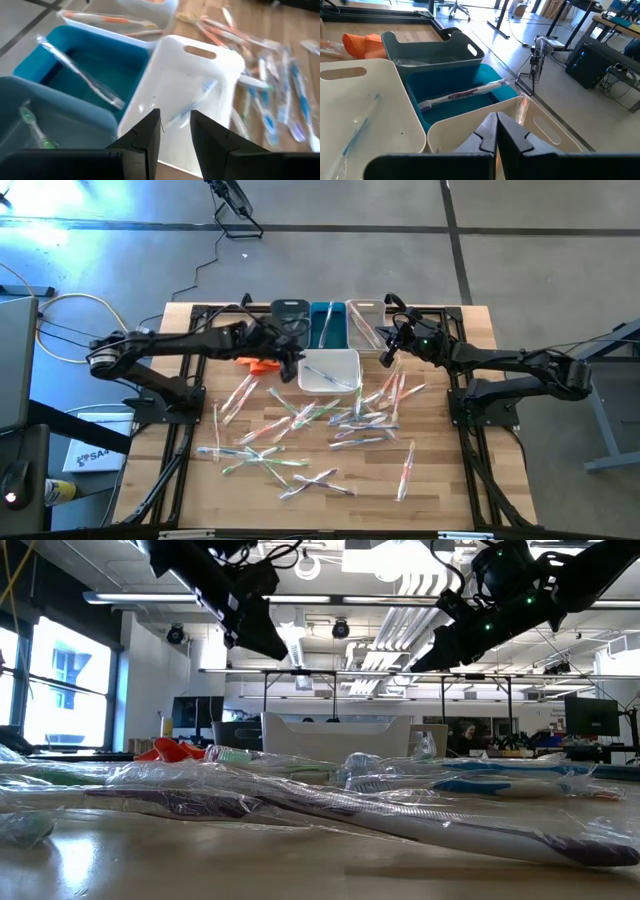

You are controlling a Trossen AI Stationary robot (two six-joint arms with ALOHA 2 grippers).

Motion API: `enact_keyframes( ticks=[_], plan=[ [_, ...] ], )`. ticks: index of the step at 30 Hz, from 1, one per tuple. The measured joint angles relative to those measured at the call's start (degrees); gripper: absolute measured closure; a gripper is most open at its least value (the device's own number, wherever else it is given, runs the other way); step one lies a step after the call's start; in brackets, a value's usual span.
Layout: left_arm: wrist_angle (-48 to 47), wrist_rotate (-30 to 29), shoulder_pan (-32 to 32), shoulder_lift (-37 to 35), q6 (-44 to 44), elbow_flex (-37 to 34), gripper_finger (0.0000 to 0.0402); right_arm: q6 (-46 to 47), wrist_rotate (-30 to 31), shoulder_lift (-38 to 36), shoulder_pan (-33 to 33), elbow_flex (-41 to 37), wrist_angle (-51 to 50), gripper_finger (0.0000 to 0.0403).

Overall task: Pick & Place Toothbrushes
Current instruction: Put the orange toothbrush into the gray bin

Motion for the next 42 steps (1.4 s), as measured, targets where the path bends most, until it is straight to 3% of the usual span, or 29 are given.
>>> enact_keyframes(
  ticks=[27,42],
  plan=[
    [-2.2,1.5,-0.7,-0.5,-1.1,0.0,0.0297,0.0,0.2,0.0,0.0,0.0,0.0,0.0401],
    [-0.6,0.8,-0.7,-2.4,5.1,0.1,0.0297,0.0,0.2,0.0,0.0,0.0,0.0,0.0401]
  ],
)
